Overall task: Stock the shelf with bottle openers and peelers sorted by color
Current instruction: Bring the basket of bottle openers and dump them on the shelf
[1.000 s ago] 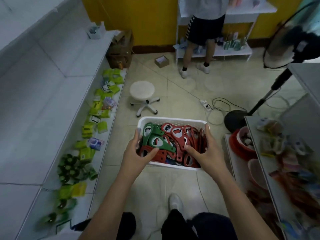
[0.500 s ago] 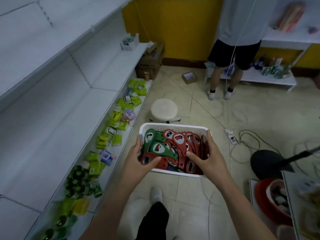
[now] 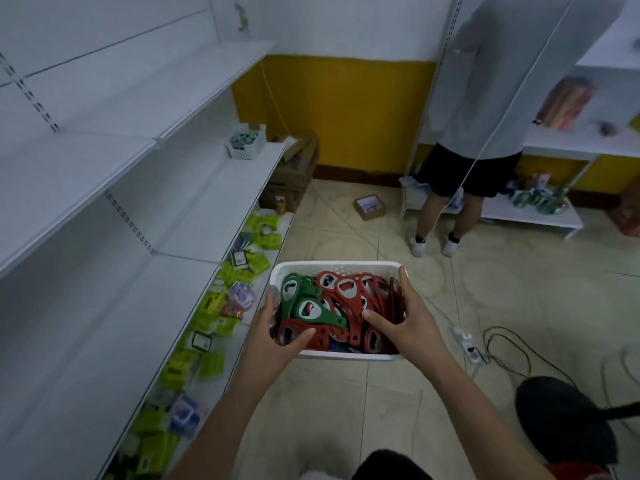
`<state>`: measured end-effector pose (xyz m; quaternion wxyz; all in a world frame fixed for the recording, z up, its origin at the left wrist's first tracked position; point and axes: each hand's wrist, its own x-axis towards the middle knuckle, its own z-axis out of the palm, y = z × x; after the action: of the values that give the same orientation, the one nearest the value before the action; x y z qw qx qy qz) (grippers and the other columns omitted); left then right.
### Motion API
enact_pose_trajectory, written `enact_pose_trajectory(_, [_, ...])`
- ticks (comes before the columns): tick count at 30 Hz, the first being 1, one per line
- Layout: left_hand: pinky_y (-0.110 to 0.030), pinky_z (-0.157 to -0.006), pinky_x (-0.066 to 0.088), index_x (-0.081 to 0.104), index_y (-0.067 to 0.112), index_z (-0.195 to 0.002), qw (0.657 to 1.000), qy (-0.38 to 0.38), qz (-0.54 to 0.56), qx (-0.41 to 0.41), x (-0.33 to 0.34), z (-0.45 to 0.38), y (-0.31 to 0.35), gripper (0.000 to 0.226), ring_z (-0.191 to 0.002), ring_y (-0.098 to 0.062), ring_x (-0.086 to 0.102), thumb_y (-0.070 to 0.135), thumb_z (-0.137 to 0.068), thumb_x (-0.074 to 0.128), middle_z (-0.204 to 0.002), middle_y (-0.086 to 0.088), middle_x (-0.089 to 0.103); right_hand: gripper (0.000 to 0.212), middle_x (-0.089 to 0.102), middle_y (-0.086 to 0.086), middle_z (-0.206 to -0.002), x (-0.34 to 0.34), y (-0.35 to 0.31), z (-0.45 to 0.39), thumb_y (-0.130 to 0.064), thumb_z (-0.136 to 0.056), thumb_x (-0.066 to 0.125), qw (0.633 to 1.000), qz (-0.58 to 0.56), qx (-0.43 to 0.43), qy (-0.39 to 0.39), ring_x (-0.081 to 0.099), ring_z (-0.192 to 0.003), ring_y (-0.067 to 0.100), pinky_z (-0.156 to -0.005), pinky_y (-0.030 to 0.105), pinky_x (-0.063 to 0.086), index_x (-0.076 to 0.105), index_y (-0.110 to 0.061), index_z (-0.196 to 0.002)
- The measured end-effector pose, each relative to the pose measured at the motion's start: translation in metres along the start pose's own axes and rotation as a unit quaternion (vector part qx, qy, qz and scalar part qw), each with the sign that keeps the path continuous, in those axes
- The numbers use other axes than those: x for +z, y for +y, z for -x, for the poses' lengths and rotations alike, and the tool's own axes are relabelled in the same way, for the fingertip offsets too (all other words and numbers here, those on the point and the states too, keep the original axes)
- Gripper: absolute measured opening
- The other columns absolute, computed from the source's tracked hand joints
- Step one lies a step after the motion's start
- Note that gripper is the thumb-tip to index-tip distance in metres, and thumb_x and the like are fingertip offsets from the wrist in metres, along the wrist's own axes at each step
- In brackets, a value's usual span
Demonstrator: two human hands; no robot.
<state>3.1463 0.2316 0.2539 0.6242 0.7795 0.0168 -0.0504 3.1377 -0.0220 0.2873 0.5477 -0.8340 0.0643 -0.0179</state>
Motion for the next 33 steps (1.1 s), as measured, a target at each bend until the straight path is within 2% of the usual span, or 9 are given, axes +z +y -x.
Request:
enact_pose_trajectory(7, [-0.042, -0.107, 0.047, 0.018, 0.042, -0.155, 0.999, 0.02, -0.046, -0.009, 0.008, -0.132, 0.012, 0.12, -0.134, -0.001, 0.045, 0.072, -0.057, 0.081, -0.137, 0.039, 0.043, 0.117, 0.049, -0.013, -0.144, 0.003, 0.02, -0.144, -0.067, -0.066, 0.079, 0.999, 0.0, 0.023, -0.027, 0.05, -0.129, 0.003, -0.107, 0.037, 0.047, 0.008, -0.042, -0.156])
enact_pose_trajectory(12, [-0.043, -0.103, 0.05, 0.02, 0.047, -0.153, 0.996, 0.057, -0.059, -0.025, 0.032, -0.239, 0.013, 0.115, -0.132, -0.004, 0.047, 0.069, -0.058, 0.082, -0.144, 0.014, 0.047, 0.121, 0.047, -0.012, -0.145, -0.003, 0.035, -0.267, -0.07, -0.063, 0.078, 0.998, 0.007, 0.01, -0.056, 0.049, -0.13, 0.005, -0.108, 0.038, 0.047, 0.006, -0.041, -0.156])
enact_pose_trajectory(15, [-0.037, -0.103, 0.051, 0.019, 0.044, -0.154, 0.995, 0.079, -0.044, -0.037, 0.048, -0.294, 0.027, 0.113, -0.128, 0.004, 0.048, 0.059, -0.063, 0.085, -0.138, 0.02, 0.048, 0.119, 0.047, -0.011, -0.144, -0.011, 0.034, -0.336, -0.065, -0.067, 0.079, 0.997, 0.016, -0.002, -0.079, 0.049, -0.128, 0.005, -0.105, 0.031, 0.046, 0.004, -0.04, -0.157])
enact_pose_trajectory(19, [-0.018, -0.094, 0.051, 0.021, 0.031, -0.156, 0.992, 0.114, -0.035, -0.044, 0.057, -0.357, 0.042, 0.103, -0.111, 0.024, 0.049, 0.029, -0.074, 0.084, -0.123, 0.037, 0.047, 0.116, 0.05, -0.011, -0.141, -0.012, 0.027, -0.422, -0.07, -0.065, 0.076, 0.992, 0.028, -0.022, -0.121, 0.053, -0.126, 0.008, -0.103, 0.039, 0.05, 0.007, -0.044, -0.155])
enact_pose_trajectory(21, [-0.03, -0.097, 0.054, 0.021, 0.031, -0.157, 0.99, 0.125, -0.025, -0.055, 0.056, -0.384, 0.046, 0.106, -0.115, 0.015, 0.054, 0.037, -0.071, 0.084, -0.121, 0.041, 0.05, 0.114, 0.05, -0.011, -0.141, -0.007, 0.022, -0.458, -0.067, -0.068, 0.077, 0.99, 0.031, -0.03, -0.136, 0.053, -0.126, 0.007, -0.102, 0.034, 0.05, 0.007, -0.043, -0.155])
enact_pose_trajectory(25, [-0.047, -0.095, 0.055, 0.019, 0.044, -0.154, 0.987, 0.145, -0.013, -0.068, 0.04, -0.432, 0.047, 0.119, -0.125, -0.009, 0.057, 0.071, -0.055, 0.081, -0.128, 0.04, 0.047, 0.108, 0.046, -0.017, -0.137, 0.012, 0.01, -0.517, -0.05, -0.076, 0.08, 0.986, 0.019, -0.033, -0.16, 0.049, -0.121, 0.0, -0.087, 0.005, 0.04, 0.009, -0.04, -0.156])
enact_pose_trajectory(28, [-0.058, -0.088, 0.055, 0.018, 0.052, -0.151, 0.985, 0.153, -0.025, -0.078, 0.024, -0.466, 0.046, 0.114, -0.12, -0.028, 0.062, 0.068, -0.058, 0.081, -0.137, 0.025, 0.047, 0.105, 0.047, -0.022, -0.131, 0.034, 0.001, -0.555, -0.048, -0.076, 0.08, 0.985, 0.009, -0.036, -0.168, 0.051, -0.113, -0.009, -0.078, 0.001, 0.04, 0.011, -0.042, -0.154])
enact_pose_trajectory(31, [-0.024, -0.093, 0.053, 0.017, 0.039, -0.156, 0.982, 0.166, -0.054, -0.075, -0.001, -0.505, 0.033, 0.103, -0.127, -0.016, 0.052, 0.042, -0.075, 0.082, -0.143, 0.013, 0.042, 0.104, 0.046, -0.029, -0.126, 0.064, -0.008, -0.593, -0.05, -0.075, 0.08, 0.984, 0.006, -0.038, -0.176, 0.048, -0.108, -0.019, -0.081, 0.001, 0.043, 0.013, -0.043, -0.154])
enact_pose_trajectory(33, [-0.012, -0.091, 0.046, 0.017, 0.035, -0.157, 0.981, 0.168, -0.054, -0.076, -0.023, -0.535, 0.025, 0.102, -0.127, -0.006, 0.046, 0.038, -0.076, 0.081, -0.139, 0.012, 0.041, 0.107, 0.05, -0.024, -0.132, 0.089, -0.016, -0.619, -0.056, -0.072, 0.08, 0.983, 0.007, -0.035, -0.179, 0.052, -0.116, -0.01, -0.094, 0.014, 0.048, 0.014, -0.042, -0.155])
